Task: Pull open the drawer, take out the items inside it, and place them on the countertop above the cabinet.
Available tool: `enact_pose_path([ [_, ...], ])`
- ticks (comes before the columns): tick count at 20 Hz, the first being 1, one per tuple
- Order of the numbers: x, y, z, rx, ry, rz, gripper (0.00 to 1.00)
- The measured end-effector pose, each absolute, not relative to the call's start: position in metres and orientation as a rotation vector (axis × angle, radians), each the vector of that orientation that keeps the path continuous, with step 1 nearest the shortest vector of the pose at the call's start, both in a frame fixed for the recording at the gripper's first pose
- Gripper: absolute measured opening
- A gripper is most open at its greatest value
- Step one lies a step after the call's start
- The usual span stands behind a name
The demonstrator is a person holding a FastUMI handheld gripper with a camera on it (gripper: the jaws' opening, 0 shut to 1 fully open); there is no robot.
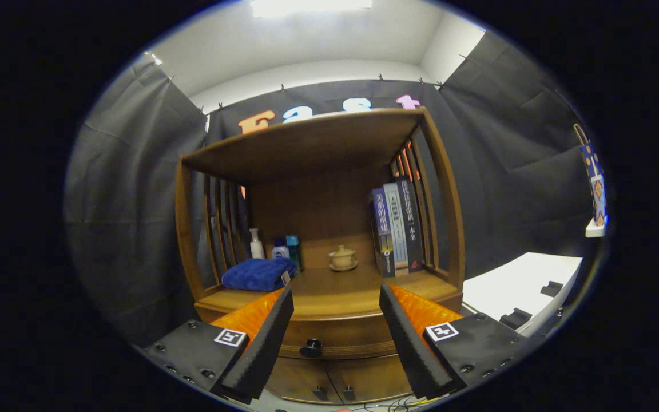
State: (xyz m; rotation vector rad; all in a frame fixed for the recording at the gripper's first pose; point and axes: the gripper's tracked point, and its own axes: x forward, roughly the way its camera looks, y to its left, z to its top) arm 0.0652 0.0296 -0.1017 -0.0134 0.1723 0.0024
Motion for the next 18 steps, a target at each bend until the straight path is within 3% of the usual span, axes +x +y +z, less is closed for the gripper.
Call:
enact_pose_path([
  [7,0.106,0.057,-0.232,-0.088,0.354,0.044,0.94],
  [10,0.118,0.067,-0.259,-0.104,0.381,0.054,0.88],
  [18,0.132,0.065,-0.286,-0.061,0.439,0.011,0.57],
])
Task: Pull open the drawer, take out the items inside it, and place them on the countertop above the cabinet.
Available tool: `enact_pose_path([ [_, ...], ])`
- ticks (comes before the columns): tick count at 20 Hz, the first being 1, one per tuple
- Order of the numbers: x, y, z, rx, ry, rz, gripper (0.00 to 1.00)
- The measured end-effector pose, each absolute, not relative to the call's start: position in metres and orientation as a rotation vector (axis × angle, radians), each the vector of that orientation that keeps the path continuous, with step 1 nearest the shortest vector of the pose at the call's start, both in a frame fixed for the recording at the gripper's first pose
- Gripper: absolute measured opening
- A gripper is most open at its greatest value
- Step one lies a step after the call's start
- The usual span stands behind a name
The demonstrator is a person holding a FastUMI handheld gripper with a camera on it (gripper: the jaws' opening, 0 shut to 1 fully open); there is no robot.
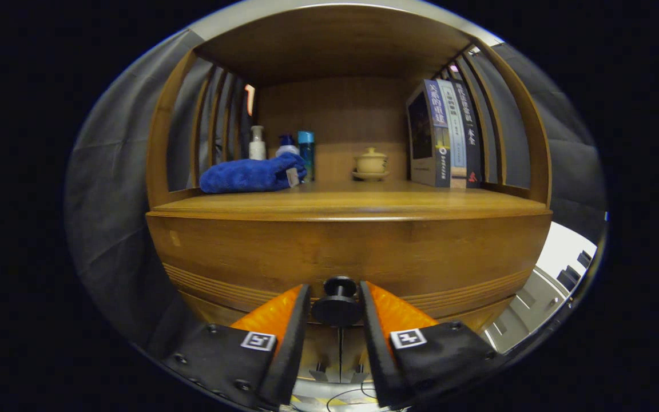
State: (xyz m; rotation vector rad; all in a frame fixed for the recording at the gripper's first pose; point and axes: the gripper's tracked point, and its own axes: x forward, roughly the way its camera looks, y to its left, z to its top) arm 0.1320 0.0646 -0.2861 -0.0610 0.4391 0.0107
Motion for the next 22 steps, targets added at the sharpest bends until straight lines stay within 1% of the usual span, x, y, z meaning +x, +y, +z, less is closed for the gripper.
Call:
enact_pose_path([
  [1,0.131,0.067,-0.291,-0.052,0.446,0.017,0.52],
  [2,0.133,0.067,-0.289,-0.057,0.441,0.027,0.52],
  [4,0.134,0.065,-0.291,-0.084,0.436,0.037,0.44],
  [5,0.133,0.065,-0.29,-0.085,0.441,0.039,0.38],
  [10,0.121,0.066,-0.289,-0.065,0.472,0.053,0.38],
  [22,0.033,0.073,-0.27,-0.069,0.541,0.1,0.38],
])
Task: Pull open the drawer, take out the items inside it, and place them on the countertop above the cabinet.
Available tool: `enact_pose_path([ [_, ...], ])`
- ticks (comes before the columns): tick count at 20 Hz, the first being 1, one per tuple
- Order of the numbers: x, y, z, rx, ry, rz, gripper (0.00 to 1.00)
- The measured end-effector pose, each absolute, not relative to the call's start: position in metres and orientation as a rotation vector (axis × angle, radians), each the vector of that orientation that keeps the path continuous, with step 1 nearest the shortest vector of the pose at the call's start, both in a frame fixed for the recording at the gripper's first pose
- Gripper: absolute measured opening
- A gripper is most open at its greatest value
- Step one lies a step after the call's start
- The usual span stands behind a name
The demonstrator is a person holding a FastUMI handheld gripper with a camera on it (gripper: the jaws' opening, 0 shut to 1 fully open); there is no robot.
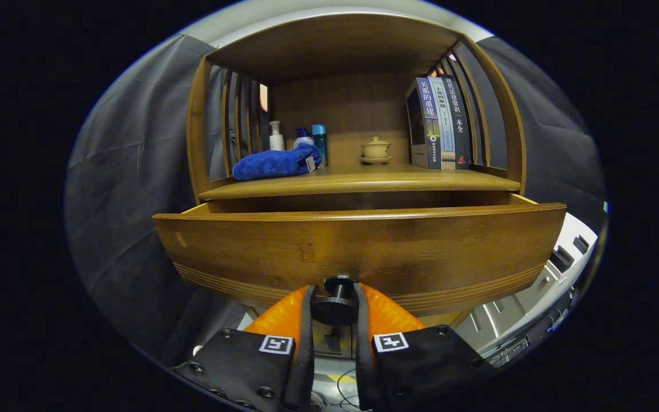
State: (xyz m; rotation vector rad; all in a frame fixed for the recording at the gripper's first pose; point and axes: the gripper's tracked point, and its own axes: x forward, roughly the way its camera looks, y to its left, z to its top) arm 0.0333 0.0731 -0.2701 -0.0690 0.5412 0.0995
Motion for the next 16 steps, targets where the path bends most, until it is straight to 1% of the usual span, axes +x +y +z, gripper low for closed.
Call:
enact_pose_path([
  [6,0.002,0.074,-0.268,-0.073,0.591,0.123,0.38],
  [16,-0.027,0.075,-0.265,-0.06,0.65,0.149,0.38],
])
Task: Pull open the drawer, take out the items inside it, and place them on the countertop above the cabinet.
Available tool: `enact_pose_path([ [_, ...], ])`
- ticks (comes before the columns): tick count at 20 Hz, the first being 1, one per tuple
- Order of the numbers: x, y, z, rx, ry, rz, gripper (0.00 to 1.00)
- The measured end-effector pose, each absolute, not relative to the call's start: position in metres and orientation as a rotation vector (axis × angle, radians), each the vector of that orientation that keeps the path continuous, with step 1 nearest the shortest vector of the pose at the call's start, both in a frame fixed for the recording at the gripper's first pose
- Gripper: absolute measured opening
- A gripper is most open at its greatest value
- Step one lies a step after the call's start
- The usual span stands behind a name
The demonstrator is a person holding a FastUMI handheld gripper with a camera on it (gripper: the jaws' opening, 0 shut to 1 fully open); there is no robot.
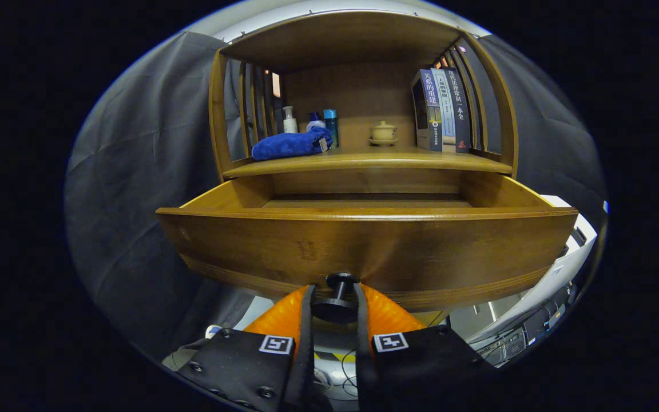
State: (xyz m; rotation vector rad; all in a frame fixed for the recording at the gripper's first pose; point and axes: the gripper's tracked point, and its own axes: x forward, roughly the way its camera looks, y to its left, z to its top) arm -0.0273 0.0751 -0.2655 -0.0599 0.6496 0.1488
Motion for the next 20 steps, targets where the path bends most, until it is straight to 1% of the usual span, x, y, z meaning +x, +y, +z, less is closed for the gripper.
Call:
enact_pose_path([
  [2,-0.027,0.075,-0.267,-0.057,0.652,0.147,0.38],
  [4,-0.027,0.074,-0.267,-0.055,0.657,0.147,0.41],
  [5,-0.026,0.075,-0.267,-0.057,0.658,0.146,0.41],
  [8,-0.025,0.074,-0.261,-0.06,0.636,0.148,0.49],
  [10,-0.026,0.081,-0.254,-0.042,0.621,0.176,0.55],
  [12,-0.033,0.084,-0.243,-0.018,0.613,0.19,0.73],
  [15,-0.034,0.09,-0.207,0.005,0.548,0.223,1.0],
  [18,-0.017,0.091,-0.134,0.036,0.441,0.242,1.0],
  [20,0.014,0.09,-0.082,0.02,0.385,0.26,0.99],
])
